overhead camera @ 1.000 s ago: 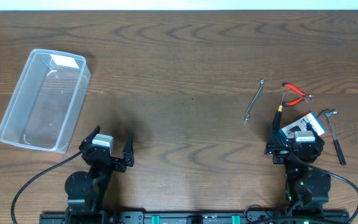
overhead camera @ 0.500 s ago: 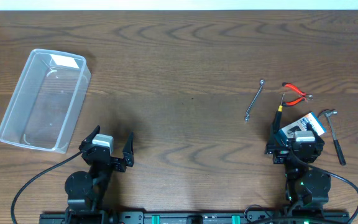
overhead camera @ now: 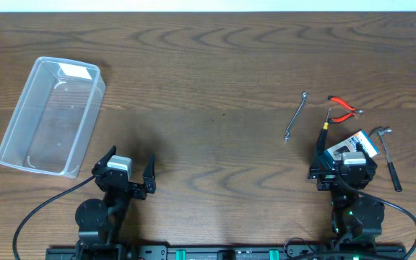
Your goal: Pack container
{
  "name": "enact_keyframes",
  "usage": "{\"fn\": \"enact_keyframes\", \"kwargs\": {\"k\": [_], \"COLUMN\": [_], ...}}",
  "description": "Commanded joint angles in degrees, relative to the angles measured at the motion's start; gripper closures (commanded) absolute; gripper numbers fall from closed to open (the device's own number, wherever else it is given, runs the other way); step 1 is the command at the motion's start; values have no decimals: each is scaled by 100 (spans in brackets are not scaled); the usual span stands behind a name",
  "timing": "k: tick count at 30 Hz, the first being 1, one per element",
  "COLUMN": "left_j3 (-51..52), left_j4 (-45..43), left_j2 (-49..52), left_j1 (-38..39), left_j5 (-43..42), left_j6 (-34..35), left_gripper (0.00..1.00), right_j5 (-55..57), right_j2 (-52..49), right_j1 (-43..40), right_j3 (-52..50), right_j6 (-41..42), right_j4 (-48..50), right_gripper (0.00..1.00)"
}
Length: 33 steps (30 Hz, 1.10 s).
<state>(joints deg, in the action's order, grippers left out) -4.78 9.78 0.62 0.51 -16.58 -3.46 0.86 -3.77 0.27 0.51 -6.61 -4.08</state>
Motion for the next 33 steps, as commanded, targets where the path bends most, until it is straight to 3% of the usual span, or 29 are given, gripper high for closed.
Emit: {"fn": "enact_keyframes", "kwargs": {"k": [1,16,21,27,33], "left_j3": [155,155,155,-330,-1945], "left_j4": [31,31,37,-225,-57], "left_j2": [-39,-39,-28,267,1779], "left_j1": [22,22,22,22,22], "left_j5": [-118,-118,-59,76,802], "left_j6": [-79,-79,-50,1799,1825], "left_gripper": [12,12,12,12,12], "right_j5": [-26,-186,-227,-1165,-1056], "right_j2": [39,39,39,37,-636], "right_j1": [-24,-22,-22,-22,-26], "right_j3": [-20,-20,-20,151,1047], "right_j6": [79,85,1366,1926,1582], "right_j4": [-17,-4,2,509,337], "right_gripper": [1,1,1,1,1]}}
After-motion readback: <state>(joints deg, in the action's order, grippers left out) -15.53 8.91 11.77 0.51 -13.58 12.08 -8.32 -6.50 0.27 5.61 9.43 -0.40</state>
